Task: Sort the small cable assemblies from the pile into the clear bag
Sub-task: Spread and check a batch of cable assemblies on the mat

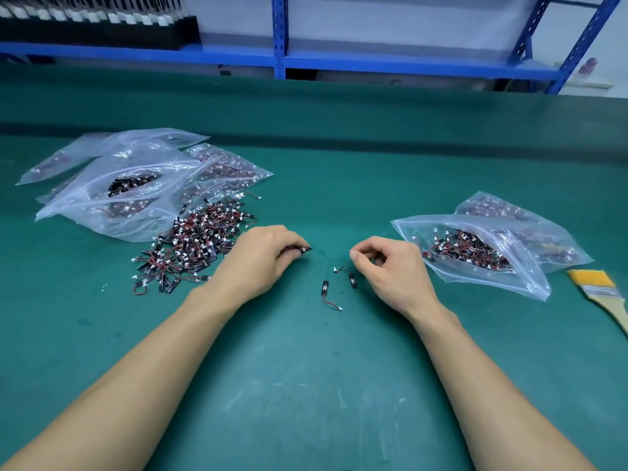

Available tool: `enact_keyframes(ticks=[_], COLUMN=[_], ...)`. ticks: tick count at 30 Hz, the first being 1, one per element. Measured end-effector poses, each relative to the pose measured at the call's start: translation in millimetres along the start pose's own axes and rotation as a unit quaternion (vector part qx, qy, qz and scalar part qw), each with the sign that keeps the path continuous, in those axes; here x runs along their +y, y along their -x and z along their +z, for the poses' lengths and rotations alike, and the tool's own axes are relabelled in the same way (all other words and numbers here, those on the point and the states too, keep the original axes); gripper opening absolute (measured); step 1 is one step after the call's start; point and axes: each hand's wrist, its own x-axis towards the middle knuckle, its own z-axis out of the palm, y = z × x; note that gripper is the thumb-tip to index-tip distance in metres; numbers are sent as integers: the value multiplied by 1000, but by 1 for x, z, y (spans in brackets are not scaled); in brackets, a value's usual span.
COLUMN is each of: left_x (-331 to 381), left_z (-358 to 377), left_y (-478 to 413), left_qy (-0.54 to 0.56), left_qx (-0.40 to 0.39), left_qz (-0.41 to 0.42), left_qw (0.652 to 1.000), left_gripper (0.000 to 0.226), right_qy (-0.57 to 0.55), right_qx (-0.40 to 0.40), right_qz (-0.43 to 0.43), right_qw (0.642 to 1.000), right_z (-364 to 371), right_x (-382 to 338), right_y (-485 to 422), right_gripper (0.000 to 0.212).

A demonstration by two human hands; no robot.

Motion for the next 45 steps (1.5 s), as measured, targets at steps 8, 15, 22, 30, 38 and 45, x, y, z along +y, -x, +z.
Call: enact_keyframes(ticks=[8,15,22,30,38,45], left_x=[23,20,13,5,13,12], left_z=[1,2,-1,0,2,3], left_y=[39,43,44,41,41,42], left_qy=[369,401,362,363,425,425], left_qx=[-4,-9,16,68,41,9], left_qz=[-143,-156,-149,-160,-170,-160], left_qw=[919,902,920,915,888,891], left_gripper=[25,29,19,17,14,26], right_qy=[-35,-96,-109,23,35,10], right_qx=[-62,-66,-36,-84,-45,-15], right_qz=[-150,-98,-36,-106,-142,-145], right_qw=[986,988,993,991,988,989], right_z=[18,22,12,20,21,23], right_x=[-32,-31,-30,-33,-39,-41], right_y=[13,15,11,15,16,16], right_gripper=[19,6,19,8,15,10])
